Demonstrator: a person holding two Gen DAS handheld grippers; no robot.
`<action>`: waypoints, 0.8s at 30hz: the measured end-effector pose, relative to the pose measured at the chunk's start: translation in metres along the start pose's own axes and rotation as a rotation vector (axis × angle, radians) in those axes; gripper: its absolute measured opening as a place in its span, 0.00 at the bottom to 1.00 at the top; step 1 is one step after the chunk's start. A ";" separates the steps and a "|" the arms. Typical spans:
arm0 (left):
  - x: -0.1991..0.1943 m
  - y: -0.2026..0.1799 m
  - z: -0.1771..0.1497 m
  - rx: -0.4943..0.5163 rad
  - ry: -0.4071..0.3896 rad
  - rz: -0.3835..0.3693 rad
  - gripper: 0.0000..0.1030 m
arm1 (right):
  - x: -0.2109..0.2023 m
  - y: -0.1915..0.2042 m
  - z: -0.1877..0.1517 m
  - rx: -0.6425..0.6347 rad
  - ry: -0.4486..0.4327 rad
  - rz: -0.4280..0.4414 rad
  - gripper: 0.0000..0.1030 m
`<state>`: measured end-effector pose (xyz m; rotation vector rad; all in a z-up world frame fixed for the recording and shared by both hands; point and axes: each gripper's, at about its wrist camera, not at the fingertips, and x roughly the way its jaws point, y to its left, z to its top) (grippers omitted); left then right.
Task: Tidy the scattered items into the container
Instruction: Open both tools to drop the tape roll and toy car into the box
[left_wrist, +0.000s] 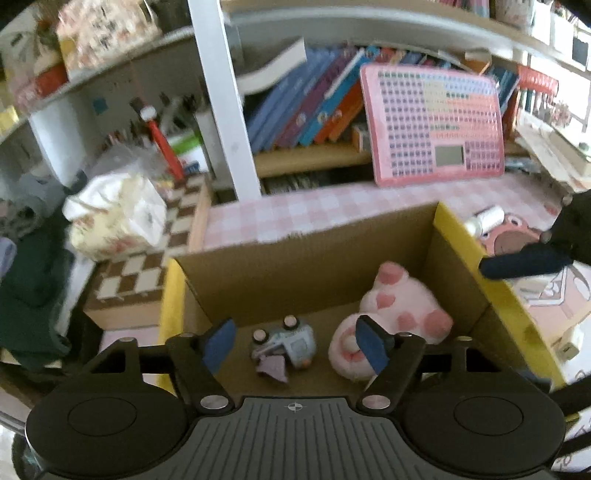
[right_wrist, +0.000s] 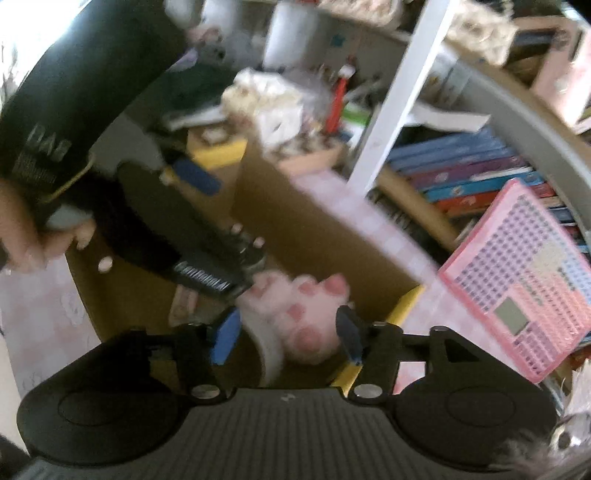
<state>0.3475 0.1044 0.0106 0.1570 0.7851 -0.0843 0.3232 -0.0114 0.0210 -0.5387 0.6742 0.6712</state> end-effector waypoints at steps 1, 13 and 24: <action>-0.007 -0.001 0.001 0.004 -0.017 0.002 0.72 | -0.006 -0.002 0.001 0.021 -0.017 -0.007 0.56; -0.123 0.009 -0.019 -0.009 -0.249 -0.008 0.84 | -0.091 0.013 -0.007 0.163 -0.163 -0.046 0.55; -0.164 0.005 -0.106 -0.134 -0.222 -0.015 0.95 | -0.128 0.045 -0.055 0.404 -0.204 -0.128 0.65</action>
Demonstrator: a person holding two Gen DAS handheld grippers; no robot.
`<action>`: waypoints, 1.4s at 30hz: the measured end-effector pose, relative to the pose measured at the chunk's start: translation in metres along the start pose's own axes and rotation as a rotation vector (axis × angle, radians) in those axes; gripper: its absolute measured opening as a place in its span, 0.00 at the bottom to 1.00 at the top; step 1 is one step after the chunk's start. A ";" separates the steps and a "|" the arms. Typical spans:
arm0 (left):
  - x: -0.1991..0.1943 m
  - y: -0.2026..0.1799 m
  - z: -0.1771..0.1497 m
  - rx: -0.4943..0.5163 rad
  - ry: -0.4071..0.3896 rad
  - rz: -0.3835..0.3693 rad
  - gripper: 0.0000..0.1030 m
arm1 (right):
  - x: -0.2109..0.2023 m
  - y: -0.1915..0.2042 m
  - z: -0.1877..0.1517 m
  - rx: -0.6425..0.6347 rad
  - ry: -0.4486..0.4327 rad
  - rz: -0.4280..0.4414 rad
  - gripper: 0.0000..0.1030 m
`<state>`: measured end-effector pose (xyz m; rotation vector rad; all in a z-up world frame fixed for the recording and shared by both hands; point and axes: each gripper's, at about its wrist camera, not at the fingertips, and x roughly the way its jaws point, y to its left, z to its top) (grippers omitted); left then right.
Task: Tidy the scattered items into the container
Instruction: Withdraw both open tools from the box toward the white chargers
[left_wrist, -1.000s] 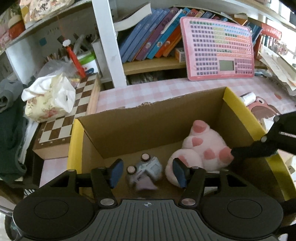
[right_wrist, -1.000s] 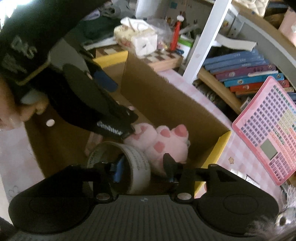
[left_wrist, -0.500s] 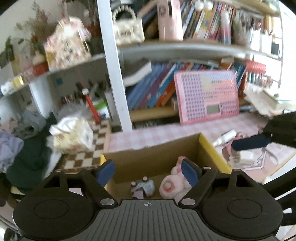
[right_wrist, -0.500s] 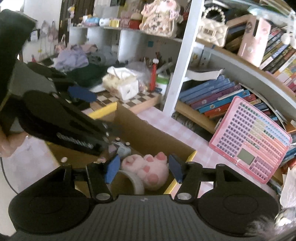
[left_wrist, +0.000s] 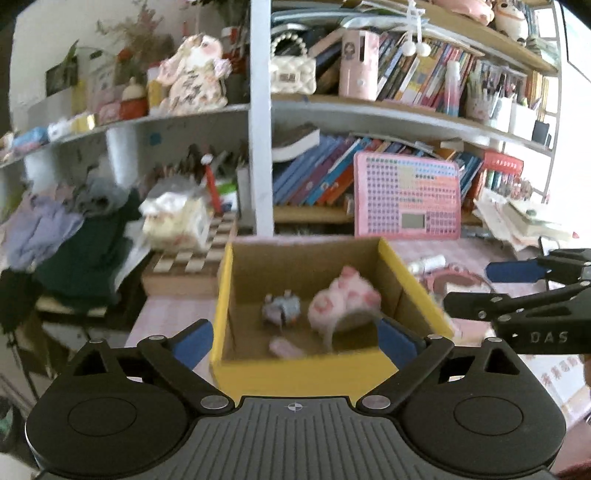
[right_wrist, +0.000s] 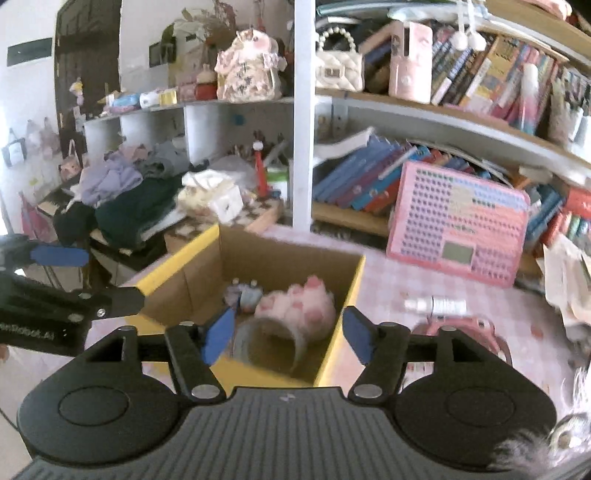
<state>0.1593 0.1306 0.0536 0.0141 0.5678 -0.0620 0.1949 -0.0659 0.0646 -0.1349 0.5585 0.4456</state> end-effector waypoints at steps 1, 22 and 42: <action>-0.003 0.000 -0.006 -0.003 0.007 0.010 0.95 | -0.004 0.003 -0.006 -0.006 0.006 -0.006 0.66; -0.033 -0.017 -0.082 -0.045 0.179 0.052 0.96 | -0.055 0.039 -0.092 0.095 0.131 -0.164 0.86; -0.048 -0.028 -0.099 0.038 0.208 -0.047 0.96 | -0.065 0.041 -0.123 0.120 0.262 -0.156 0.86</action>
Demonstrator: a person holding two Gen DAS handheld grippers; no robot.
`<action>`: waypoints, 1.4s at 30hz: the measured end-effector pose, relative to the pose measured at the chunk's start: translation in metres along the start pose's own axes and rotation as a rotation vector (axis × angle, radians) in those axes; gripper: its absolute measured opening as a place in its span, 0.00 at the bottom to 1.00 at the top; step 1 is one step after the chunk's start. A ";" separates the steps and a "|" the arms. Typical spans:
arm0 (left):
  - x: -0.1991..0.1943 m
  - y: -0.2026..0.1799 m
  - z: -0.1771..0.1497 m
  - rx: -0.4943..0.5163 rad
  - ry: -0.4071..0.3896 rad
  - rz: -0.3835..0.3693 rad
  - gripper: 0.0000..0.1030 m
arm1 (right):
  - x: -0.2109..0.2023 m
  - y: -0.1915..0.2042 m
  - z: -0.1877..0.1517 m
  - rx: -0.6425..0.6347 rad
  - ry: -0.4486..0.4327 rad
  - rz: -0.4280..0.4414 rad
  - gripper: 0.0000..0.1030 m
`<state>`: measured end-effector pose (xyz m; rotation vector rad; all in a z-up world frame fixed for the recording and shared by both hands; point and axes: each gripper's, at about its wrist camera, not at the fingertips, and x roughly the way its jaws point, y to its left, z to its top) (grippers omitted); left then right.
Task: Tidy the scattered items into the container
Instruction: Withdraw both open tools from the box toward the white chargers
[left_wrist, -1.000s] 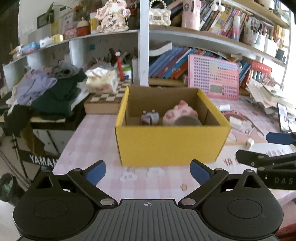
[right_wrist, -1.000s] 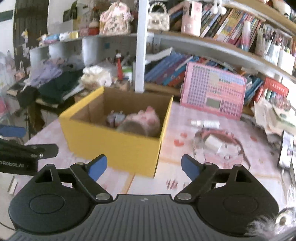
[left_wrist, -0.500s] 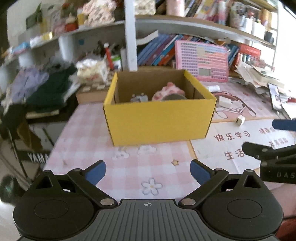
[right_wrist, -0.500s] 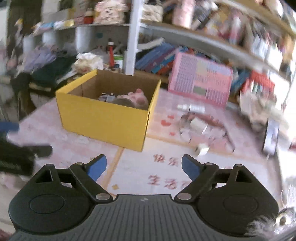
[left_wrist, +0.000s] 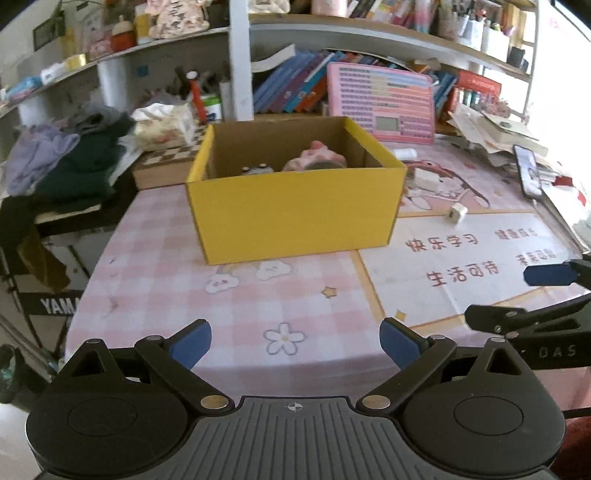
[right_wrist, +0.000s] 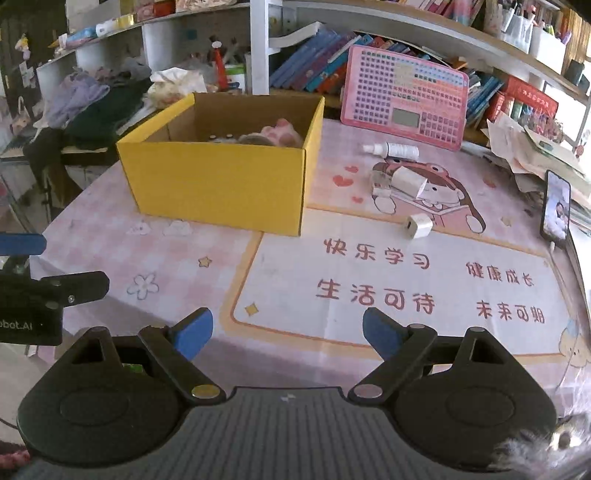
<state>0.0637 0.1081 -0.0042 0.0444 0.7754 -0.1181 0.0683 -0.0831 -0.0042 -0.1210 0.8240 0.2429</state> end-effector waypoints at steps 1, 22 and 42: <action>0.001 -0.001 0.000 0.000 0.001 -0.007 0.96 | 0.000 -0.001 -0.001 -0.001 0.005 -0.002 0.86; 0.031 -0.046 0.000 0.014 0.124 -0.152 0.96 | 0.002 -0.050 -0.018 0.053 0.078 -0.051 0.86; 0.083 -0.149 0.039 0.091 0.172 -0.238 0.96 | 0.005 -0.158 -0.013 0.112 0.057 -0.148 0.84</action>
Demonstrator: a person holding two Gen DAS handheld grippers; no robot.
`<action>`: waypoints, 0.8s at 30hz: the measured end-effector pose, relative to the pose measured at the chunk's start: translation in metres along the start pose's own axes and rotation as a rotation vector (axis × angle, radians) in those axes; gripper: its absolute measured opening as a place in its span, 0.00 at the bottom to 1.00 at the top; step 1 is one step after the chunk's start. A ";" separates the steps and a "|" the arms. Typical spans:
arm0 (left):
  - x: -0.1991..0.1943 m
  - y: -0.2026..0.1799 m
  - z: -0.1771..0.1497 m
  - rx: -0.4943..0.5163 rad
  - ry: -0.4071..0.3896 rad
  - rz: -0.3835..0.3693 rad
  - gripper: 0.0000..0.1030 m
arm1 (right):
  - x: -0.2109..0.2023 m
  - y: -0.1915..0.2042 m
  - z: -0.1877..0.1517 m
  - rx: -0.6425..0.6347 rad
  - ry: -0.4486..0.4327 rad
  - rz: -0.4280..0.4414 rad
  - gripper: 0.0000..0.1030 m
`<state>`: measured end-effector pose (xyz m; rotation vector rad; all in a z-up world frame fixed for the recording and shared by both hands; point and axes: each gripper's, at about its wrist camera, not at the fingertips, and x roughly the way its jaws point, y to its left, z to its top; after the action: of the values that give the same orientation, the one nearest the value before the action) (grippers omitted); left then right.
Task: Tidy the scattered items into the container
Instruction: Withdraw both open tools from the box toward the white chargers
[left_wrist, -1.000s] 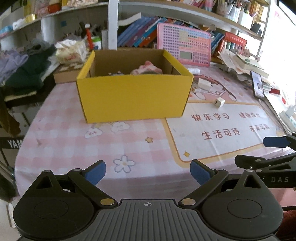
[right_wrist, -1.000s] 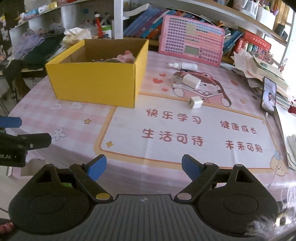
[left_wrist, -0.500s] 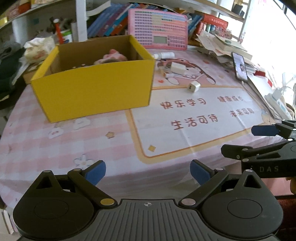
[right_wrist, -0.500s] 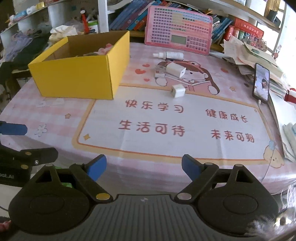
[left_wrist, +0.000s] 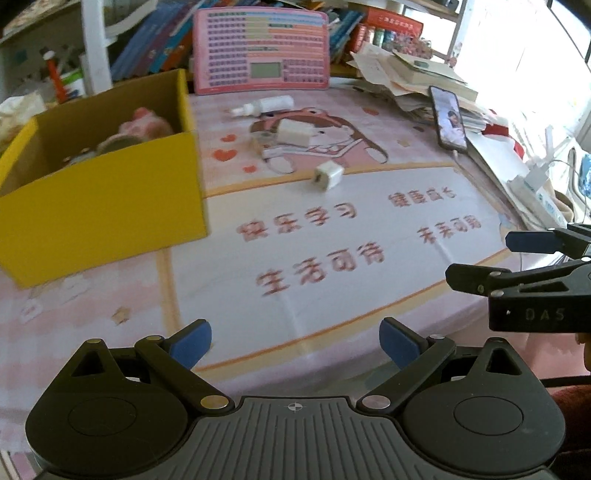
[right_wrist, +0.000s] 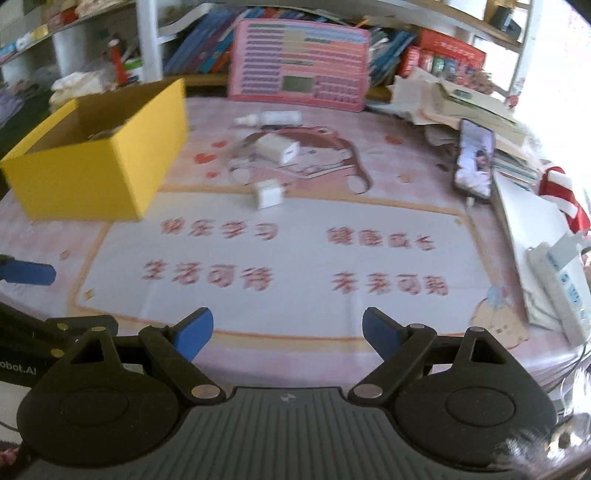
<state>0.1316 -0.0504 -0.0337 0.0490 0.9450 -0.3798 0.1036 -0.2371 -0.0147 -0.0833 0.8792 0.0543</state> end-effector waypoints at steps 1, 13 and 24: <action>0.004 -0.004 0.004 0.002 0.001 -0.009 0.96 | 0.002 -0.007 0.002 0.005 0.001 -0.005 0.84; 0.057 -0.045 0.047 0.017 0.017 -0.004 0.96 | 0.042 -0.073 0.037 0.023 -0.008 0.034 0.82; 0.103 -0.050 0.101 -0.057 0.039 0.101 0.95 | 0.081 -0.109 0.060 0.143 -0.016 0.143 0.68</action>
<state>0.2474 -0.1484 -0.0496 0.0525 0.9872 -0.2594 0.2097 -0.3387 -0.0337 0.1139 0.8697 0.1249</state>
